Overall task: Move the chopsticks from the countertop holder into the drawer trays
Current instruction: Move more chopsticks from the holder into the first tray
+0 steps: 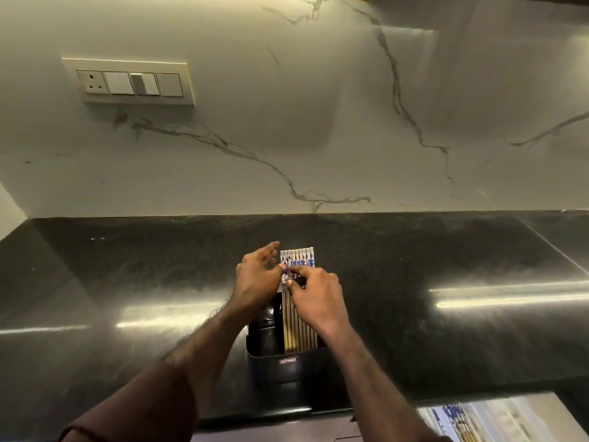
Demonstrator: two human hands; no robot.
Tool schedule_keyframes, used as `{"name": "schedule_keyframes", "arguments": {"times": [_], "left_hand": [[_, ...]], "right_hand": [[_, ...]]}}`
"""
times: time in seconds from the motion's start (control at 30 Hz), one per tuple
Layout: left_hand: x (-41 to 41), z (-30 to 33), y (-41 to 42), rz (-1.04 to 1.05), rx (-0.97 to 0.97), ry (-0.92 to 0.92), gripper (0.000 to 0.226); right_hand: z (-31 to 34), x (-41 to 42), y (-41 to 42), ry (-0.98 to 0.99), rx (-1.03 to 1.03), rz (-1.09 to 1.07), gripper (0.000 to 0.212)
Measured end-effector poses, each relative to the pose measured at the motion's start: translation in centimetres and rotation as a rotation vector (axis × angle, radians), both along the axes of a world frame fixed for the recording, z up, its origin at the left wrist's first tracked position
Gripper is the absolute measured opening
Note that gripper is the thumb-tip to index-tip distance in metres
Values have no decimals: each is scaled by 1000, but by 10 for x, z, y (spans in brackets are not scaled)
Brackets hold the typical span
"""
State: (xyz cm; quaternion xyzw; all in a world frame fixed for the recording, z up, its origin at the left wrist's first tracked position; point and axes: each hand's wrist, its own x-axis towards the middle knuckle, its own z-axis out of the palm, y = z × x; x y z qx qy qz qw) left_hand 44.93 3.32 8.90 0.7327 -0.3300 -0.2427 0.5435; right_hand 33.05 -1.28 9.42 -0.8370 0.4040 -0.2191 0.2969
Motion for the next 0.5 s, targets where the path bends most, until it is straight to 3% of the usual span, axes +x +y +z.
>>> {"name": "schedule_keyframes", "arguments": {"times": [0.23, 0.5], "left_hand": [[17, -16, -12, 18, -114, 326, 32], [23, -21, -8, -25, -184, 351, 26]], "right_hand": [[-11, 8, -5, -20, 8, -45, 35], [-18, 10, -3, -11, 57, -48, 33]]}}
